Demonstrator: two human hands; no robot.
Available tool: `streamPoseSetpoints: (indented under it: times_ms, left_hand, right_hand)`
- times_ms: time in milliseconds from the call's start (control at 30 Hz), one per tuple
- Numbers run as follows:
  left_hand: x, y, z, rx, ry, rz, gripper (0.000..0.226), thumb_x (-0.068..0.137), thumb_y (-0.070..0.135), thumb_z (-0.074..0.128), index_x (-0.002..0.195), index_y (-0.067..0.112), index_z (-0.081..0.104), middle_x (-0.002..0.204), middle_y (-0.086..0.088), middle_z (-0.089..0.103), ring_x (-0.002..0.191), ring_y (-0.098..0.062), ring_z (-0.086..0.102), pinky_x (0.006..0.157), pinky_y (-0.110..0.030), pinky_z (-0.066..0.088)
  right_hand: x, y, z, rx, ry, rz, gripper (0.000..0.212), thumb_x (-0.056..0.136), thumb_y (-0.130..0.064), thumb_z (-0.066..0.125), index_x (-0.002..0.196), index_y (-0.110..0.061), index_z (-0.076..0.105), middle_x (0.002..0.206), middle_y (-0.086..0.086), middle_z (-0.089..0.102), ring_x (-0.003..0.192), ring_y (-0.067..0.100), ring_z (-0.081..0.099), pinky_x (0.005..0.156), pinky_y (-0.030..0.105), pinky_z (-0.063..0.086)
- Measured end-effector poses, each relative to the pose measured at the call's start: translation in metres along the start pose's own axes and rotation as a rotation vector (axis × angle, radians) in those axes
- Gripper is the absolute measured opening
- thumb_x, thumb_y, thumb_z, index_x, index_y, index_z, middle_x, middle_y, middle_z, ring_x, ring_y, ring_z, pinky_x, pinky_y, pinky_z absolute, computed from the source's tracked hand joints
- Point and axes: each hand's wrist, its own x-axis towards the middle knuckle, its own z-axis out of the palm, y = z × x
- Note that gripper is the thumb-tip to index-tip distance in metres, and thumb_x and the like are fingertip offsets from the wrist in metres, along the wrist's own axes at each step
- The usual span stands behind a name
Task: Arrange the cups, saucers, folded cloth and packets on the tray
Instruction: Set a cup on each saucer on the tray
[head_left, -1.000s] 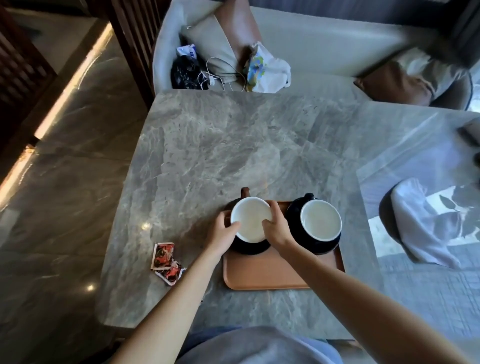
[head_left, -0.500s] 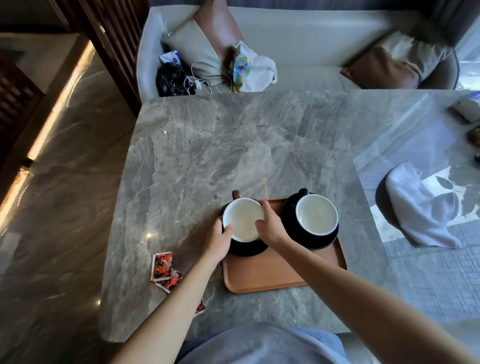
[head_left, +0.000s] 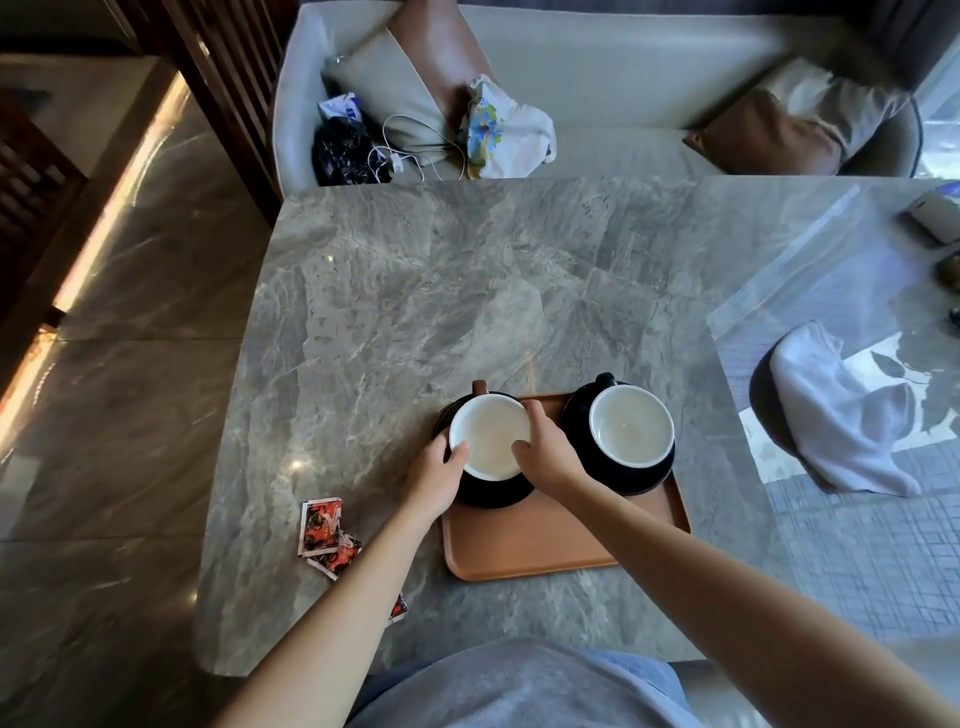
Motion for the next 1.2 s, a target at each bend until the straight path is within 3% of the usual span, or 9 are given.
streamPoseSetpoints:
  times_ms: [300, 433, 933, 1200]
  left_hand:
    - [0.0023, 0.0005, -0.0014, -0.050, -0.051, -0.022, 0.019, 0.095, 0.024, 0.046, 0.111, 0.023, 0.057, 0.104, 0.002, 0.062, 0.099, -0.016, 0.055, 0.093, -0.038, 0.045]
    - [0.0027, 0.0007, -0.0011, -0.030, -0.059, -0.036, 0.029, 0.095, 0.024, 0.045, 0.121, 0.017, 0.055, 0.111, -0.001, 0.062, 0.103, -0.017, 0.055, 0.093, -0.036, 0.044]
    - [0.0048, 0.0021, 0.0044, -0.016, -0.018, -0.049, 0.035, 0.096, 0.025, 0.041, 0.127, 0.011, 0.051, 0.123, -0.009, 0.059, 0.115, -0.024, 0.053, 0.100, -0.037, 0.040]
    - [0.0056, 0.0016, 0.0055, -0.043, -0.010, -0.066, 0.031, 0.096, 0.026, 0.040, 0.121, 0.012, 0.052, 0.114, -0.003, 0.057, 0.107, -0.019, 0.051, 0.089, -0.030, 0.038]
  right_hand:
    - [0.0052, 0.0032, 0.0000, -0.010, -0.046, 0.036, 0.039, 0.079, -0.013, 0.050, 0.116, -0.016, 0.038, 0.096, 0.001, 0.054, 0.083, 0.023, 0.054, 0.069, 0.034, 0.045]
    - [0.0026, 0.0066, 0.0013, 0.006, -0.042, 0.043, 0.039, 0.079, -0.014, 0.051, 0.116, -0.016, 0.038, 0.094, 0.001, 0.054, 0.081, 0.023, 0.056, 0.067, 0.035, 0.046]
    - [-0.0017, 0.0084, 0.0021, 0.108, -0.013, 0.050, 0.036, 0.078, -0.016, 0.053, 0.110, -0.017, 0.038, 0.097, 0.000, 0.055, 0.087, 0.023, 0.058, 0.068, 0.034, 0.046]
    - [-0.0045, 0.0060, 0.0005, 0.160, -0.003, 0.039, 0.039, 0.080, -0.013, 0.051, 0.117, -0.014, 0.040, 0.101, 0.001, 0.056, 0.089, 0.022, 0.056, 0.072, 0.034, 0.045]
